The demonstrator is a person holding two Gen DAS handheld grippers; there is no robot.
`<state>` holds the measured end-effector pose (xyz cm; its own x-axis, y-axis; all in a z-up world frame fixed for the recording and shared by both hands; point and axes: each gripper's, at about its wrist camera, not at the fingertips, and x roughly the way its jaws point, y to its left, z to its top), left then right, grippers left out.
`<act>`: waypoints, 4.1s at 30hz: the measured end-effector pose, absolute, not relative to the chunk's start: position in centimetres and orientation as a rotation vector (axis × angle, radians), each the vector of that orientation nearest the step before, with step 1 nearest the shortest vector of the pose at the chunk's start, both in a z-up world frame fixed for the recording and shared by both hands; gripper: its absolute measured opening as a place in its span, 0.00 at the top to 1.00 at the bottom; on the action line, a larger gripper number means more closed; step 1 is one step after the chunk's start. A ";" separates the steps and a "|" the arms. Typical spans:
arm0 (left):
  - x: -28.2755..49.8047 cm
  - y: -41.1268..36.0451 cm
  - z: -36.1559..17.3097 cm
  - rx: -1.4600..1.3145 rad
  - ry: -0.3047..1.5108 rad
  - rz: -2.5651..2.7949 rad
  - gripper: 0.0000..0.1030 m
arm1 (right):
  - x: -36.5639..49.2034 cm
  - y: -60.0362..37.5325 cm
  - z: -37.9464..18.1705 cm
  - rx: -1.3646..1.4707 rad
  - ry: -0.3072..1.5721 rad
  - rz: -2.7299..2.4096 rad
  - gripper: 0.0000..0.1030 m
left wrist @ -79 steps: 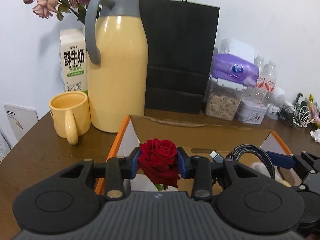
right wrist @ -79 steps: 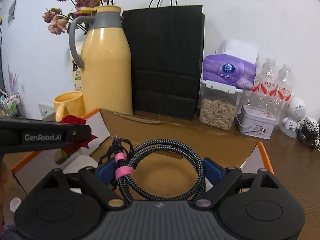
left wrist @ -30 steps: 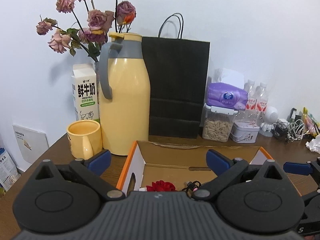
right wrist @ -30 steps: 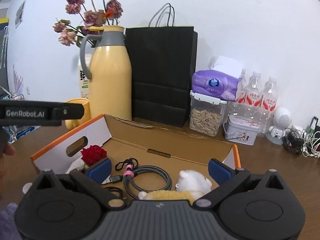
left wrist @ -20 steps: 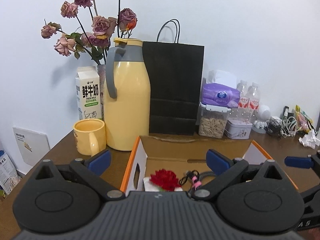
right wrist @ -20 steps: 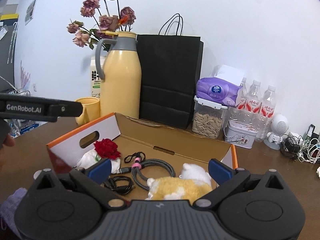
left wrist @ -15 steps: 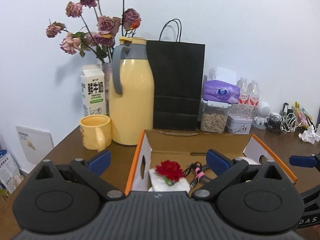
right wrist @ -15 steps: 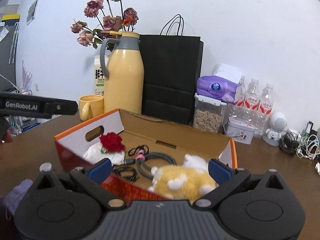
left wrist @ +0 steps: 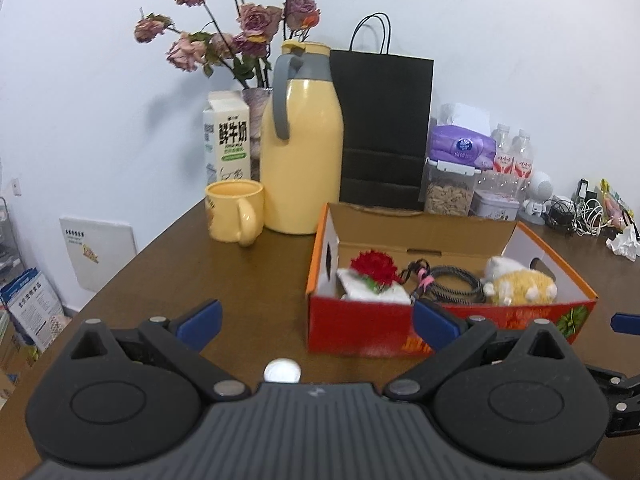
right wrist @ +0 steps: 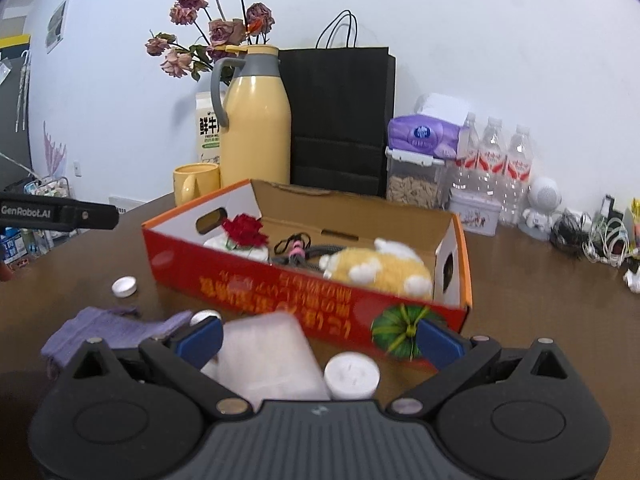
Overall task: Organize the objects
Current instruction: 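Move the left tool to a white cap while the right tool reaches the plastic box, then grasp the white cap with the left tool while the right tool grasps the translucent plastic box, then carry cap and plastic box into the cardboard box and open both tools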
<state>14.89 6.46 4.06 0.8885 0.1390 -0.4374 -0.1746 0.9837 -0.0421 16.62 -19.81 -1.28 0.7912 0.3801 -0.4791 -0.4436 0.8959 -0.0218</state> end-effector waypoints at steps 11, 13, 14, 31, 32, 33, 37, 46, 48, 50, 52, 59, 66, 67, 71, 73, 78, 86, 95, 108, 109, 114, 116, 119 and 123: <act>11.1 7.6 2.2 -0.114 0.498 0.176 0.00 | 14.0 -18.8 -2.7 -0.164 0.531 0.452 0.00; 10.6 7.7 2.0 -0.117 0.499 0.180 0.00 | 14.3 -18.6 -2.6 -0.170 0.527 0.449 0.00; 10.4 7.8 2.0 -0.117 0.500 0.179 0.00 | 14.4 -18.4 -2.6 -0.176 0.521 0.447 0.00; 10.0 8.4 1.2 -0.133 0.520 0.181 0.00 | 17.9 -16.3 -4.1 -0.231 0.561 0.467 0.24; 10.2 8.4 1.1 -0.133 0.523 0.181 0.00 | 17.8 -16.1 -4.3 -0.237 0.561 0.475 0.29; 10.3 8.4 1.0 -0.134 0.526 0.180 0.00 | 17.8 -16.0 -4.4 -0.242 0.560 0.483 0.31; 11.0 8.4 0.5 -0.138 0.537 0.179 0.00 | 17.4 -15.4 -5.2 -0.279 0.559 0.482 0.34; 13.7 9.3 0.5 -0.112 0.540 0.201 0.00 | 17.1 -14.9 -5.7 -0.325 0.545 0.472 0.35; 15.0 9.6 0.4 -0.080 0.560 0.209 0.00 | 17.1 -15.0 -5.7 -0.319 0.546 0.480 0.36; 16.5 9.7 0.2 -0.045 0.597 0.208 0.00 | 17.2 -15.1 -5.7 -0.312 0.548 0.483 0.36; 17.7 9.6 -0.4 -0.003 0.609 0.213 0.00 | 17.1 -15.2 -5.7 -0.305 0.547 0.481 0.36; 20.5 10.0 -3.0 0.004 0.691 0.190 0.34 | 17.2 -15.8 -5.4 -0.269 0.524 0.458 0.36; 20.2 10.2 -3.3 -0.021 0.673 0.141 0.71 | 17.0 -15.9 -5.3 -0.265 0.503 0.455 0.36; 20.1 10.1 -3.3 -0.017 0.665 0.142 0.71 | 16.9 -15.9 -5.2 -0.264 0.501 0.455 0.36; 19.6 10.1 -3.0 -0.025 0.636 0.152 0.71 | 16.9 -16.0 -5.1 -0.259 0.488 0.453 0.37; 19.5 10.3 -2.9 -0.040 0.630 0.161 0.71 | 16.7 -16.0 -5.0 -0.259 0.476 0.451 0.37; 19.5 10.7 -2.8 -0.051 0.628 0.175 0.71 | 16.1 -16.1 -4.8 -0.258 0.438 0.435 0.37; 19.1 10.8 -2.6 -0.060 0.601 0.188 0.71 | 15.2 -16.4 -4.4 -0.245 0.381 0.424 0.37; 17.5 10.5 0.2 -0.115 0.503 0.166 0.71 | 14.8 -16.8 -2.7 -0.223 0.316 0.418 0.37; 21.3 4.7 7.6 -0.087 0.361 0.031 0.71 | 19.2 -14.5 2.7 -0.216 0.178 0.412 0.37; 22.1 4.3 7.8 -0.093 0.366 0.030 0.71 | 19.9 -14.3 2.9 -0.209 0.180 0.409 0.37; 25.2 3.7 8.1 -0.150 0.366 0.046 0.71 | 24.2 -13.1 2.8 -0.161 0.211 0.391 0.37; 26.5 3.5 7.7 -0.160 0.369 0.069 0.71 | 25.8 -12.8 2.4 -0.135 0.232 0.384 0.37; 28.4 3.6 6.0 -0.171 0.406 0.099 0.71 | 27.5 -12.6 1.0 -0.099 0.265 0.379 0.37; 29.5 4.4 4.3 -0.170 0.464 0.109 0.71 | 28.5 -12.6 -0.6 -0.093 0.326 0.384 0.37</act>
